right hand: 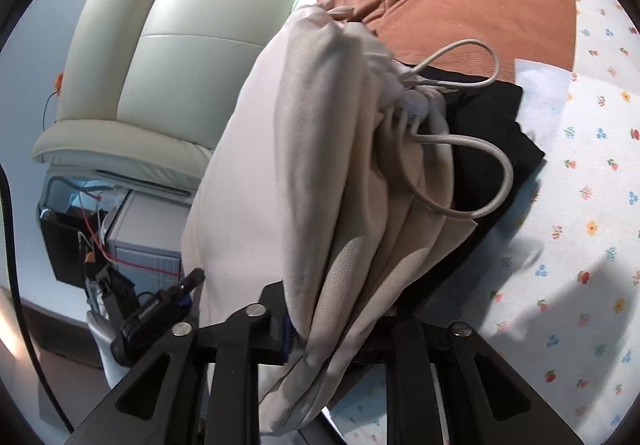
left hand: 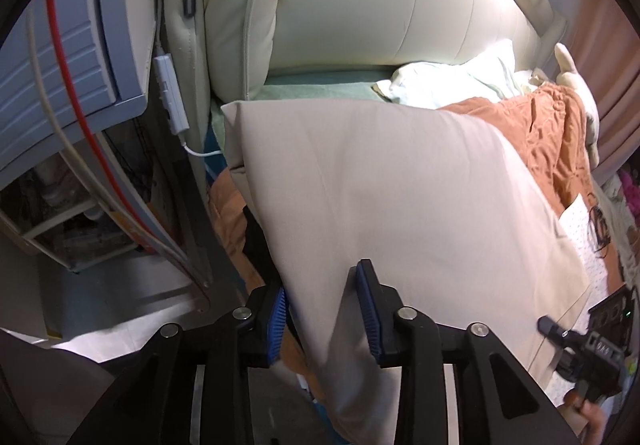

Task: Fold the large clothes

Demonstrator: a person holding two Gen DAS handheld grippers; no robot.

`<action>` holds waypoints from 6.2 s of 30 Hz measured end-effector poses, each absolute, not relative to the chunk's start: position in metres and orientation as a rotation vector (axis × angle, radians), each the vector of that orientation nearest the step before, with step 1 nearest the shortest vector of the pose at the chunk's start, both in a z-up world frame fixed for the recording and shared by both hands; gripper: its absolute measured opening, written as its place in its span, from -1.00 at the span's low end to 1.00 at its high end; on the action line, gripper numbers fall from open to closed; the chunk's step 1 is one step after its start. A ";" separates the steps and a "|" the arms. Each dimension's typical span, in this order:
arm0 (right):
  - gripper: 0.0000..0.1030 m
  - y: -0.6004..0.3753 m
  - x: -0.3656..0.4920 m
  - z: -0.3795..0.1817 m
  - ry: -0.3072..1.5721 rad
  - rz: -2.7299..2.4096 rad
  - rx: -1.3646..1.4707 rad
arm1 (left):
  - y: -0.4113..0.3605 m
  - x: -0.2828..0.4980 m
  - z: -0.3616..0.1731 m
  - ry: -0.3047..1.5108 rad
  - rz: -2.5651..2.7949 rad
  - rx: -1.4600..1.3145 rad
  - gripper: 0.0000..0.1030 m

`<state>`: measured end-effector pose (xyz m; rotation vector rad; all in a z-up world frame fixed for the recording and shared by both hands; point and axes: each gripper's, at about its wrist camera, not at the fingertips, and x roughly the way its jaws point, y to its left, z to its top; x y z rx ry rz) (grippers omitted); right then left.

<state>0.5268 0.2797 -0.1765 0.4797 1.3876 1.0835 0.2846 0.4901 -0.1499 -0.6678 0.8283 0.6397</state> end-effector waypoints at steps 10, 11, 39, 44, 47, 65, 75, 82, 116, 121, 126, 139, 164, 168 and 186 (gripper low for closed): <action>-0.33 0.245 0.549 -0.165 1.301 0.980 0.455 | 0.454 0.266 -0.176 0.858 0.566 -0.774 0.13; -0.34 0.246 0.551 -0.163 1.288 0.970 0.432 | 0.449 0.263 -0.179 0.852 0.558 -0.793 0.13; 0.38 0.164 0.524 -0.074 1.159 0.874 0.248 | 0.356 0.231 -0.154 0.798 0.521 -0.785 0.45; 0.66 0.139 0.499 -0.041 1.104 0.900 0.182 | 0.334 0.220 -0.124 0.729 0.529 -0.731 0.74; 0.80 0.123 0.485 -0.023 1.070 0.908 0.152 | 0.319 0.212 -0.105 0.689 0.529 -0.687 0.88; 0.99 0.011 0.393 0.048 0.884 0.885 0.035 | 0.214 0.162 -0.039 0.556 0.443 -0.495 0.96; 0.99 -0.054 0.326 0.068 0.769 0.855 0.058 | 0.153 0.117 -0.012 0.502 0.378 -0.335 0.96; 0.99 -0.101 0.272 0.077 0.674 0.777 0.052 | 0.108 0.079 -0.005 0.445 0.315 -0.233 0.96; 0.99 -0.249 0.076 0.028 0.471 0.553 0.018 | -0.021 -0.015 -0.043 0.307 0.166 -0.056 0.96; 0.99 -0.247 0.054 0.018 0.467 0.527 0.004 | -0.020 -0.025 -0.051 0.318 0.159 -0.075 0.99; 0.99 -0.240 0.041 0.011 0.469 0.517 -0.027 | -0.017 -0.030 -0.061 0.339 0.145 -0.090 0.99; 0.99 -0.243 0.033 0.016 0.477 0.490 -0.023 | -0.015 -0.045 -0.059 0.326 0.146 -0.114 0.99; 0.99 -0.249 0.026 0.015 0.478 0.489 -0.015 | -0.016 -0.059 -0.052 0.304 0.145 -0.110 0.99; 0.99 -0.250 0.026 0.015 0.480 0.488 -0.014 | -0.016 -0.060 -0.052 0.304 0.143 -0.113 0.99; 0.99 -0.254 0.027 0.017 0.493 0.474 0.019 | -0.027 -0.063 -0.050 0.292 0.149 -0.084 0.99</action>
